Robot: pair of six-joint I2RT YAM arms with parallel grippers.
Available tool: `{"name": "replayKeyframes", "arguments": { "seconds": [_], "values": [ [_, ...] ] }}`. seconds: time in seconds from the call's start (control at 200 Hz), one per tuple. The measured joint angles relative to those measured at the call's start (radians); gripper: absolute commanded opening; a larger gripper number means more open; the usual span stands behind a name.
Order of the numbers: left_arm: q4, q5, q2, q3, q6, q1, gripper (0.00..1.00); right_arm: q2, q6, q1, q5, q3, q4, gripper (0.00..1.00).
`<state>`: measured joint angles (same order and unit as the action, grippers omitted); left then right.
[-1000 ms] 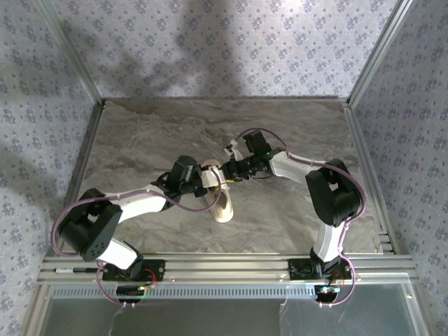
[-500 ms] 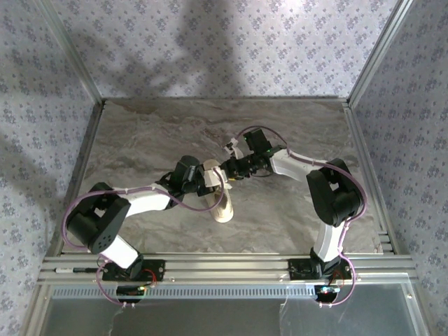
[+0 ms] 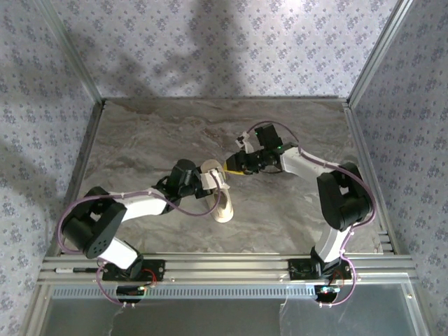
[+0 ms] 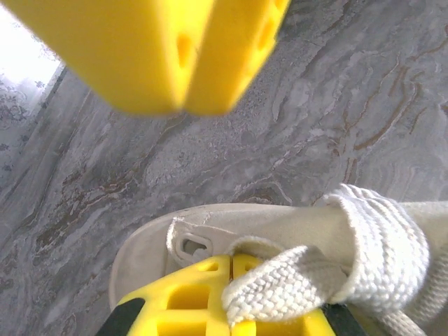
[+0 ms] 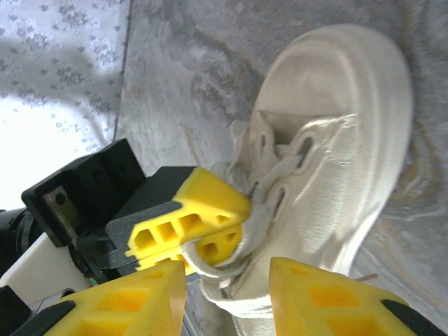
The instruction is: Tie the shoes
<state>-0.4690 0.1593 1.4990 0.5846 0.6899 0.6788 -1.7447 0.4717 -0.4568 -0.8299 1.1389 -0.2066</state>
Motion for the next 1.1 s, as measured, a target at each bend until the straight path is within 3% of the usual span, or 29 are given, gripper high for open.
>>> {"name": "replayKeyframes", "arguments": {
  "seconds": [0.39,1.099],
  "values": [
    [-0.022,-0.008,-0.048,-0.051,-0.003,0.021,0.0,-0.043,0.068,-0.055,-0.002,-0.026,0.051,0.39],
    [-0.012,-0.036,-0.036,-0.005,0.035,0.042,0.0,-0.037,0.127,-0.018,-0.058,-0.097,0.211,0.38]
  ]
}}
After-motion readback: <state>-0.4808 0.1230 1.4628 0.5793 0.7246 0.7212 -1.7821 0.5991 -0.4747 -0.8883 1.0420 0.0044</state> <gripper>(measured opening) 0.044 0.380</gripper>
